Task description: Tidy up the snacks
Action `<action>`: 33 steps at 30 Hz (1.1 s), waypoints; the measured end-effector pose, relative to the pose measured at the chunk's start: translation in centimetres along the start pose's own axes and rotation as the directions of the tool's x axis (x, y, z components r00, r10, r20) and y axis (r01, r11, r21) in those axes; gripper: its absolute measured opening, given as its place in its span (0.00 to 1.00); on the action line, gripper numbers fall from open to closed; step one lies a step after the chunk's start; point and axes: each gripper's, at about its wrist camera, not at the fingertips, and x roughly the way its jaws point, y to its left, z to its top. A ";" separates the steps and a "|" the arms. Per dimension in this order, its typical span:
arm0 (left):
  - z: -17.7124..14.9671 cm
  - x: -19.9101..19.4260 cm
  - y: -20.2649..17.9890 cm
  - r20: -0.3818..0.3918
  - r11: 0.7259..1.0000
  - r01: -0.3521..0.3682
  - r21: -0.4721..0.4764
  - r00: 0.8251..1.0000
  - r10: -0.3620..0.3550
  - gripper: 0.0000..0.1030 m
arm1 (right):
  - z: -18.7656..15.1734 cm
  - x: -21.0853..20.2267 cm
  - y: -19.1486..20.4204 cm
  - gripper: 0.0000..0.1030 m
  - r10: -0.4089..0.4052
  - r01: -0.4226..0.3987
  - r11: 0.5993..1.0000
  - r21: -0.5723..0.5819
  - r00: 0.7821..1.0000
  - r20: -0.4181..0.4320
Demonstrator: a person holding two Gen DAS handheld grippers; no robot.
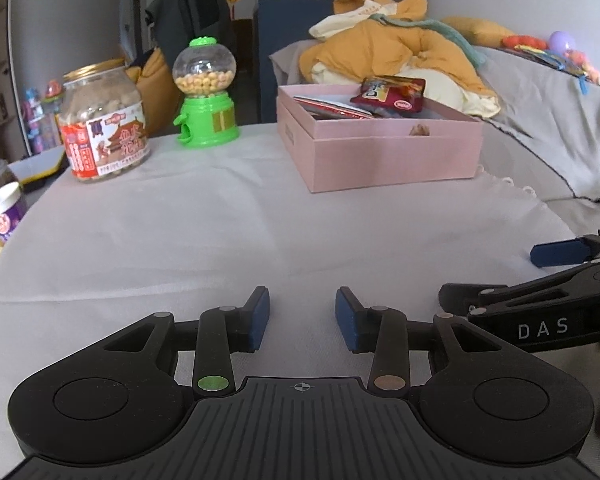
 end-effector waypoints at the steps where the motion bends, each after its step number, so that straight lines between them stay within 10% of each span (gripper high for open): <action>1: 0.0 -0.1 -0.1 0.000 1.000 -0.005 -0.002 1.000 0.005 0.41 | -0.2 -0.2 -0.3 1.00 0.005 -0.005 1.000 0.001 1.000 0.007; 33: -0.1 -0.2 -0.1 0.001 1.000 -0.020 -0.006 1.000 0.020 0.42 | -1.1 -0.4 0.0 1.00 -0.021 0.019 1.000 0.021 0.997 0.072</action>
